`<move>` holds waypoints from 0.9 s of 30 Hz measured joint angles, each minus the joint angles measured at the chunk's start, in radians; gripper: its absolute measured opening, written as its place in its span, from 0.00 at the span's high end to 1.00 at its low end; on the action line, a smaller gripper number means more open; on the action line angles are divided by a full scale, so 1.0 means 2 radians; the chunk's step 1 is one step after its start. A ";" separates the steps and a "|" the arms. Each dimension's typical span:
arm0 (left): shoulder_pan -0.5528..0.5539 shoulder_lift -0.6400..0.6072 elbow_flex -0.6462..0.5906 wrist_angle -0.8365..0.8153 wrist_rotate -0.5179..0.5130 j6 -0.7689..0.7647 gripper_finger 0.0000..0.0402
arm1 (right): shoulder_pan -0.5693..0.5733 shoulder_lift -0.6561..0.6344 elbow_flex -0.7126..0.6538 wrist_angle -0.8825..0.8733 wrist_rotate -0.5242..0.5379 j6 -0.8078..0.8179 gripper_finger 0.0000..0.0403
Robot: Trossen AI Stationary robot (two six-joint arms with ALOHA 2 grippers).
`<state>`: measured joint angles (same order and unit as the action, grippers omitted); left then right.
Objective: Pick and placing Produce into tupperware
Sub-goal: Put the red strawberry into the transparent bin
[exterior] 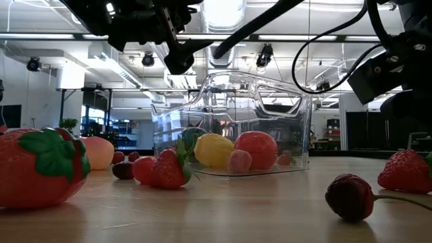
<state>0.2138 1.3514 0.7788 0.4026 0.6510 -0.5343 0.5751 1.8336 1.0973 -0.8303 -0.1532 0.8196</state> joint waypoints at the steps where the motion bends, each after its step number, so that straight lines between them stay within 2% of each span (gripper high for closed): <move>1: 0.000 0.000 0.000 0.000 0.000 0.000 0.22 | 0.000 0.000 0.000 0.000 0.000 0.000 0.49; 11: 0.000 0.000 0.000 0.000 0.000 0.000 0.22 | 0.000 -0.009 0.004 -0.001 -0.001 0.000 0.63; 18: 0.000 0.000 0.000 0.000 0.000 0.000 0.22 | 0.000 -0.021 0.025 -0.009 0.002 0.002 0.66; 22: 0.000 0.000 0.000 0.000 0.000 0.000 0.22 | -0.004 -0.036 0.050 -0.059 0.036 0.009 0.65; 27: 0.000 0.000 0.000 0.000 0.000 0.001 0.22 | -0.026 -0.073 0.087 -0.128 0.117 0.009 0.64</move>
<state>0.2134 1.3514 0.7784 0.4023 0.6509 -0.5331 0.5224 1.6876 1.2716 -1.0857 0.0804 0.8379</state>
